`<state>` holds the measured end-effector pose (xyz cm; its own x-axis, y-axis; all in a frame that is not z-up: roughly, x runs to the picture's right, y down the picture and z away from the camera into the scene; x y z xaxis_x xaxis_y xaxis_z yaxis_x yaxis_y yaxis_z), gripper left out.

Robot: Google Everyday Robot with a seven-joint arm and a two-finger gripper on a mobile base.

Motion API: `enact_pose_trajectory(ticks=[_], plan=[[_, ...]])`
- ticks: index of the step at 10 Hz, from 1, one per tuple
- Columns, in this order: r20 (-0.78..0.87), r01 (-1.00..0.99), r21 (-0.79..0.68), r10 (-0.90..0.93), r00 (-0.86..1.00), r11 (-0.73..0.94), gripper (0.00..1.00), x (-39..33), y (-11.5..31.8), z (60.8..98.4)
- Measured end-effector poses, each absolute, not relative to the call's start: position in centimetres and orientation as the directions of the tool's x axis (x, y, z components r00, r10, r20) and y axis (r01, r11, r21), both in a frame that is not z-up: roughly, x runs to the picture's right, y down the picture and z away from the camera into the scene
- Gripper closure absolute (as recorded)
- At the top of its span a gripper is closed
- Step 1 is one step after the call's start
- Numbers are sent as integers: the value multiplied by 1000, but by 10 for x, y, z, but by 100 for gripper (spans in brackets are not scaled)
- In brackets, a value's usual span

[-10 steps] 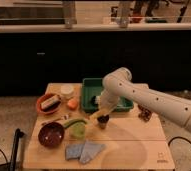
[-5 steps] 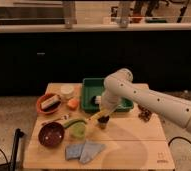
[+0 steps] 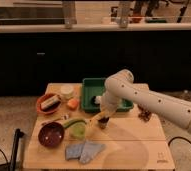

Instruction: Place banana in metal cup

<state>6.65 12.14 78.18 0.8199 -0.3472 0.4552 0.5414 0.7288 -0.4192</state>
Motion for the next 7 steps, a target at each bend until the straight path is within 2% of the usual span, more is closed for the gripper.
enact_pose_trajectory(ticks=[2,7], plan=[[450,535,-420,-344,824,733,20,69,121,782],[440,527,-421,-342,830,738,20,71,120,784]])
